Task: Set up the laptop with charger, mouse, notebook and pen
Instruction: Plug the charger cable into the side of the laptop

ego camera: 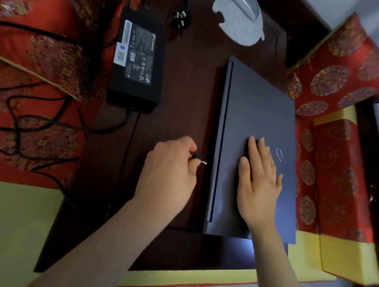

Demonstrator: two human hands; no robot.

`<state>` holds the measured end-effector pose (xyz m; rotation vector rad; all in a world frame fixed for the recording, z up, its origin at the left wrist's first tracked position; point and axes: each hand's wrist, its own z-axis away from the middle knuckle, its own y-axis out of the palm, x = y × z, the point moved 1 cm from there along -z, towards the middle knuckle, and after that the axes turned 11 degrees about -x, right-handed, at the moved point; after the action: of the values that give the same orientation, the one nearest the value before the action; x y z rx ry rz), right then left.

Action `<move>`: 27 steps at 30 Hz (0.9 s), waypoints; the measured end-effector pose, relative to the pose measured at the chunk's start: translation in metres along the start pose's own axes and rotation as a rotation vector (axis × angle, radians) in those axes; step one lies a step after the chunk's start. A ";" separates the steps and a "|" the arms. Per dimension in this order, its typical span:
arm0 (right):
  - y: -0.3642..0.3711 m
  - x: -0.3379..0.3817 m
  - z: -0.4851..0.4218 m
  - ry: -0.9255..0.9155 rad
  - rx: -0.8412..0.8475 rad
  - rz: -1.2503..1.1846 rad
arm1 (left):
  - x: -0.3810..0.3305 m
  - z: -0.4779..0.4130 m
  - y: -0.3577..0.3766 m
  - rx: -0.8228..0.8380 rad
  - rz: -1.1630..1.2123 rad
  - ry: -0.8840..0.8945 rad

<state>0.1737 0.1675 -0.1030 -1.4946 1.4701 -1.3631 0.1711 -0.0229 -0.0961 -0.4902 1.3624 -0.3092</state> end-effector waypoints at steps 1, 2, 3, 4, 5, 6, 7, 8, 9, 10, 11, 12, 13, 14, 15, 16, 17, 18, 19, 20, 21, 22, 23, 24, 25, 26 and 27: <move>0.000 -0.002 0.002 0.010 -0.007 -0.004 | 0.000 0.000 0.001 -0.005 -0.004 0.003; 0.001 -0.002 0.003 0.015 -0.016 -0.008 | 0.001 0.000 0.002 -0.011 -0.010 0.010; 0.002 -0.002 0.002 0.018 -0.024 -0.009 | 0.001 0.001 0.003 -0.017 -0.016 0.020; 0.003 -0.002 0.002 0.021 -0.030 -0.010 | 0.000 0.001 0.004 -0.021 -0.017 0.026; 0.003 -0.002 0.002 0.024 -0.033 -0.012 | 0.000 0.001 0.006 -0.024 -0.016 0.026; 0.003 -0.002 0.002 0.025 -0.035 -0.014 | -0.001 0.000 0.006 -0.028 -0.015 0.023; 0.003 -0.002 0.002 0.025 -0.035 -0.016 | -0.001 -0.001 0.007 -0.030 -0.016 0.019; 0.004 -0.001 0.003 0.022 -0.034 -0.016 | -0.001 -0.001 0.008 -0.033 -0.019 0.014; 0.004 -0.001 0.003 0.020 -0.033 -0.017 | -0.002 -0.002 0.009 -0.033 -0.022 0.012; 0.003 -0.001 0.003 0.020 -0.035 -0.017 | -0.003 -0.002 0.010 -0.030 -0.025 0.015; 0.004 0.000 0.003 0.020 -0.035 -0.018 | -0.004 -0.003 0.011 -0.028 -0.027 0.017; 0.003 0.000 0.003 0.019 -0.035 -0.019 | -0.005 -0.003 0.011 -0.024 -0.027 0.017; 0.003 0.000 0.003 0.019 -0.036 -0.018 | -0.006 -0.003 0.011 -0.020 -0.026 0.016; 0.003 0.000 0.004 0.016 -0.036 -0.015 | -0.007 -0.004 0.011 -0.015 -0.025 0.015; 0.003 0.000 0.004 0.011 -0.034 -0.007 | -0.008 -0.004 0.010 -0.007 -0.024 0.013; 0.003 0.000 0.004 0.006 -0.032 0.004 | -0.008 -0.005 0.009 0.003 -0.023 0.012; 0.003 0.000 0.003 0.002 -0.029 0.017 | -0.008 -0.006 0.009 0.016 -0.025 0.013; 0.004 0.000 0.003 -0.002 -0.026 0.028 | -0.009 -0.007 0.008 0.033 -0.029 0.014; 0.004 0.000 0.003 -0.005 -0.024 0.037 | -0.009 -0.008 0.007 0.051 -0.032 0.011; 0.004 0.001 0.003 -0.007 -0.024 0.042 | -0.010 -0.010 0.007 0.064 -0.035 0.008; 0.004 0.001 0.002 -0.007 -0.022 0.043 | -0.011 -0.011 0.007 0.072 -0.038 0.006; 0.004 0.001 0.002 -0.008 -0.020 0.045 | -0.012 -0.011 0.008 0.078 -0.040 0.003; 0.004 0.001 0.003 -0.009 -0.018 0.050 | -0.012 -0.012 0.008 0.086 -0.038 -0.005; 0.004 0.000 0.002 -0.011 -0.017 0.056 | -0.013 -0.012 0.009 0.093 -0.027 -0.015; 0.005 0.001 0.003 -0.013 -0.017 0.061 | -0.012 -0.012 0.009 0.101 -0.013 -0.022; 0.005 0.001 0.003 -0.013 -0.016 0.064 | -0.012 -0.012 0.010 0.109 -0.004 -0.025; 0.005 0.001 0.002 -0.011 -0.013 0.065 | -0.012 -0.013 0.010 0.115 -0.005 -0.023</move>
<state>0.1744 0.1651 -0.1077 -1.4475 1.5105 -1.3077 0.1554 -0.0105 -0.0929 -0.4001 1.3127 -0.3827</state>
